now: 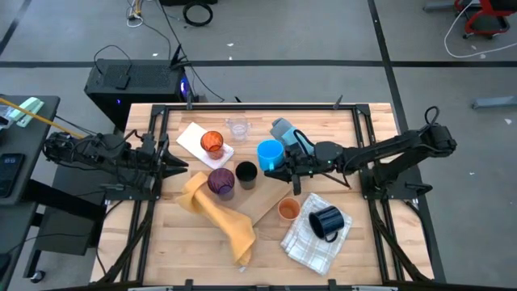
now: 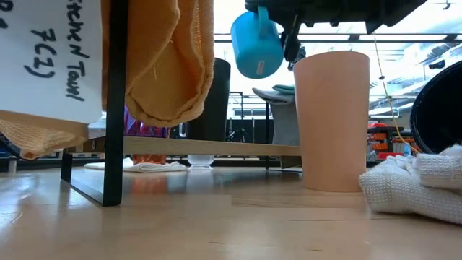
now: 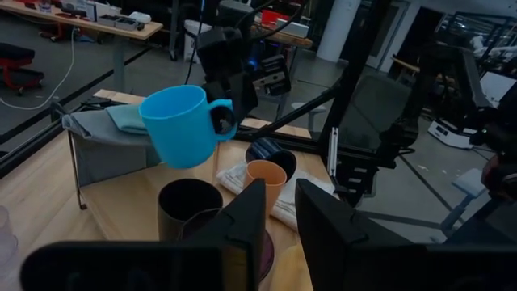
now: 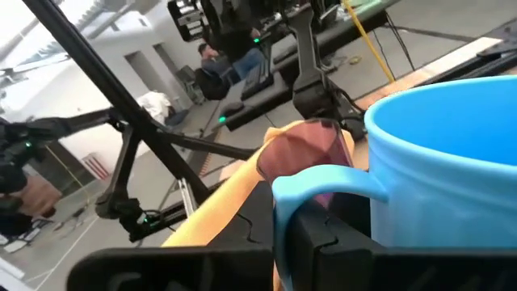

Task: Stack small to large cups/mugs on shelf
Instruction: Put the blue mug on the shelf

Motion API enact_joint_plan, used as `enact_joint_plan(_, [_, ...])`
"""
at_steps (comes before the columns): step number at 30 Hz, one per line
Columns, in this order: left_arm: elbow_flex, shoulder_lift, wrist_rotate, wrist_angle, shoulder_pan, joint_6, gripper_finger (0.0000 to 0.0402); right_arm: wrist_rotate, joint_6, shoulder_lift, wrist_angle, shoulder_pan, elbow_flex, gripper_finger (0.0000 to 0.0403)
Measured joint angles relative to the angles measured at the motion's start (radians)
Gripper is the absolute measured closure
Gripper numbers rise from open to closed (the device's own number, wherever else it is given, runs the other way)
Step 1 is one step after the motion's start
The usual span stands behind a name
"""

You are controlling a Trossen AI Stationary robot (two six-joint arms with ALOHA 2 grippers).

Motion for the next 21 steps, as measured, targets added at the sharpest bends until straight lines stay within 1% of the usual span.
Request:
enact_joint_plan(7, [0.0, 0.0, 0.0, -0.003, 0.0, 0.002, 0.0322, -0.019, -0.002, 0.022, -0.023, -0.014, -0.001, 0.0392])
enact_joint_plan(16, [0.0, 0.0, 0.0, -0.003, 0.0, 0.011, 0.0328, -0.01, -0.016, 0.045, -0.044, -0.033, -0.002, 0.0392])
enact_joint_plan(21, [0.0, 0.0, 0.0, -0.003, 0.0, 0.01, 0.0324, 0.015, 0.001, 0.046, -0.013, -0.035, -0.054, 0.0392])
